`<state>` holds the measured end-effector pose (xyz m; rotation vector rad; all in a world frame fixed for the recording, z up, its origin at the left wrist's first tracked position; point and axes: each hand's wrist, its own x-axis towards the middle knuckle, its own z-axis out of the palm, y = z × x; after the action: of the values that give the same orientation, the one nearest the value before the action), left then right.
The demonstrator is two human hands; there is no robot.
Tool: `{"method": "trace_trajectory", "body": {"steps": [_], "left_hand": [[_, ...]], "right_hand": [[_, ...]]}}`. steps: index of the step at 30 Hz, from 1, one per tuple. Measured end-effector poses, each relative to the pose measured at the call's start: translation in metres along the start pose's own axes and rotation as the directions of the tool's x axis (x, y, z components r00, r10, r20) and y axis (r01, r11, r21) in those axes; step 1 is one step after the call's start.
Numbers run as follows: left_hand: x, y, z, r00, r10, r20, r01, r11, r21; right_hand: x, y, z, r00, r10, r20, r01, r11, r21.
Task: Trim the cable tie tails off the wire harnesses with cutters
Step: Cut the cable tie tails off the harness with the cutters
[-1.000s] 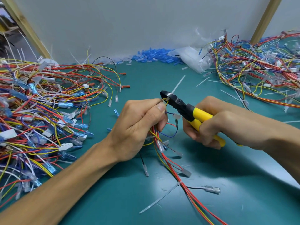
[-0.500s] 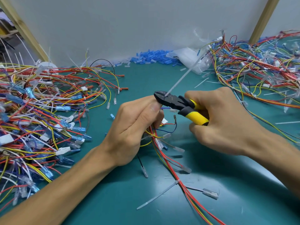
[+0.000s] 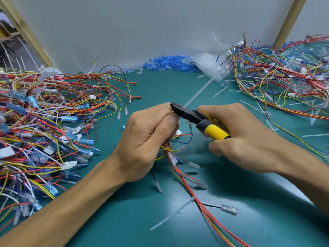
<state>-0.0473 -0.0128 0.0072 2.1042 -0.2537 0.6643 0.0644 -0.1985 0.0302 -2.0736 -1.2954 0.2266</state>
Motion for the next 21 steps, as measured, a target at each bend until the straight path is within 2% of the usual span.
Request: {"method": "trace_trajectory", "body": {"steps": [6,12,21], "left_hand": [[-0.0002,0.0004,0.0003,1.0,0.006,0.013,-0.006,1.0,0.026],[-0.0005,0.0016,0.0013,1.0,0.01,0.01,-0.01,0.999,0.036],[-0.0004,0.0022,0.0017,1.0,0.024,0.018,-0.025,0.999,0.037]], "right_hand": [[-0.0006,0.0002,-0.0003,1.0,-0.011,0.013,0.011,0.999,-0.034],[-0.0006,-0.0003,-0.0002,0.997,0.04,0.06,-0.042,0.998,0.043],[-0.0018,0.0016,-0.0021,0.998,0.044,0.049,-0.045,0.998,0.038]]}}
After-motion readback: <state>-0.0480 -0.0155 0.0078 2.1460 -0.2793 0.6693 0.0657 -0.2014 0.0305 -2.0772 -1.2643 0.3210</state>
